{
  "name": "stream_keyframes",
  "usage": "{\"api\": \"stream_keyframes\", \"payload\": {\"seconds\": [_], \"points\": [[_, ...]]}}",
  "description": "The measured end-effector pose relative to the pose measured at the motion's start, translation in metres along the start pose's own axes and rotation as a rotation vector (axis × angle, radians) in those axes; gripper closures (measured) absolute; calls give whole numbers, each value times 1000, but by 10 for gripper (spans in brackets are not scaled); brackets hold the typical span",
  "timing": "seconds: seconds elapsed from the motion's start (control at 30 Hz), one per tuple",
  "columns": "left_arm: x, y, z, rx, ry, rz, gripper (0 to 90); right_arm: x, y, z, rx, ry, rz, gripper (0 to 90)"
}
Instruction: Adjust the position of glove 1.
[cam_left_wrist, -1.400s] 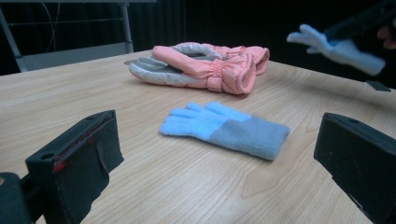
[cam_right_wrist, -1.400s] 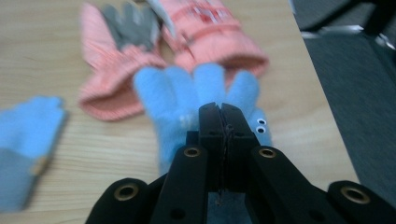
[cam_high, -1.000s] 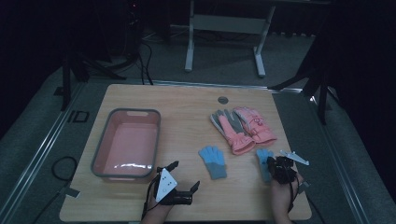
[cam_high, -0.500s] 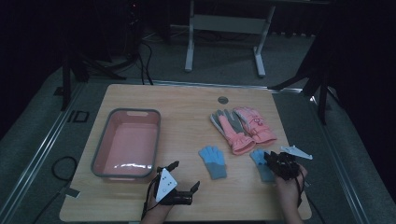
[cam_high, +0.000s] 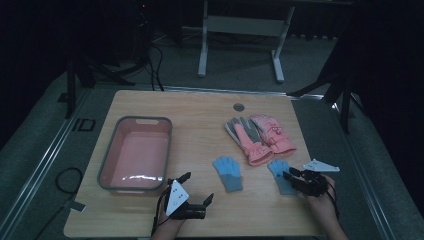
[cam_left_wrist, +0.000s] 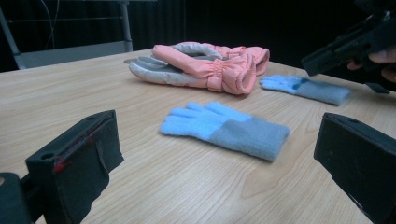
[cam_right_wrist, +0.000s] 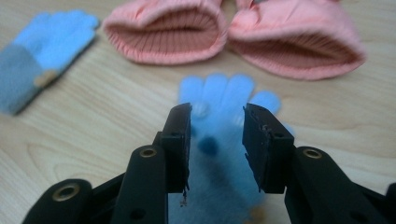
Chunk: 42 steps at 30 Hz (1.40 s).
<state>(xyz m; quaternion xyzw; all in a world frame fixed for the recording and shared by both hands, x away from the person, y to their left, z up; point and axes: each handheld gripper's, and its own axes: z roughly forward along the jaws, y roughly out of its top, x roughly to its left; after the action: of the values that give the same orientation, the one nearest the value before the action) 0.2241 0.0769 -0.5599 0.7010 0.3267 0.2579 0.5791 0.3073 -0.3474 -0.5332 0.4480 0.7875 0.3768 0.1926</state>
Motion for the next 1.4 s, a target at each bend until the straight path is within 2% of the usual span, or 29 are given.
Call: {"api": "stream_keyframes", "payload": {"seconds": [0.1,0.27,0.33,0.4,0.47,0.57,0.67,0.7,0.73,0.87,1.0,1.07,1.17,1.27,1.3,1.33,1.4], "points": [[0,0,0,-2,4,-2,7,2,-6,4,6,-2,10,608],[0,0,0,-3,5,1,7,2,-15,12,35,-33,19,609],[0,0,0,-2,4,1,7,3,-16,12,26,-41,19,618],[0,0,0,-1,3,2,7,5,-17,14,15,-57,-5,668],[0,0,0,-1,4,2,7,6,-18,15,8,-60,7,745],[-1,0,0,0,4,3,7,9,-17,16,9,-85,24,832],[0,0,0,0,5,1,7,13,-15,13,6,-117,64,854],[0,0,0,0,5,1,7,13,-15,13,6,-117,64,854],[0,0,0,0,5,2,7,18,-10,8,-2,-140,69,859],[-1,0,0,1,5,7,7,28,5,-7,-47,-151,75,862],[-1,0,0,2,4,4,7,42,28,-21,-93,-143,63,862],[0,0,0,2,3,4,7,49,40,-27,-115,-121,56,862],[-1,0,0,1,2,6,7,62,58,-32,-148,-88,15,862],[-1,0,0,-1,2,7,7,75,72,-32,-169,-42,-23,862],[-1,0,0,-1,2,7,7,75,72,-32,-169,-42,-23,862],[-1,0,0,1,2,8,7,86,81,-28,-174,0,-42,863],[-1,0,0,-3,2,8,7,96,87,-23,-178,30,-59,863]]}}
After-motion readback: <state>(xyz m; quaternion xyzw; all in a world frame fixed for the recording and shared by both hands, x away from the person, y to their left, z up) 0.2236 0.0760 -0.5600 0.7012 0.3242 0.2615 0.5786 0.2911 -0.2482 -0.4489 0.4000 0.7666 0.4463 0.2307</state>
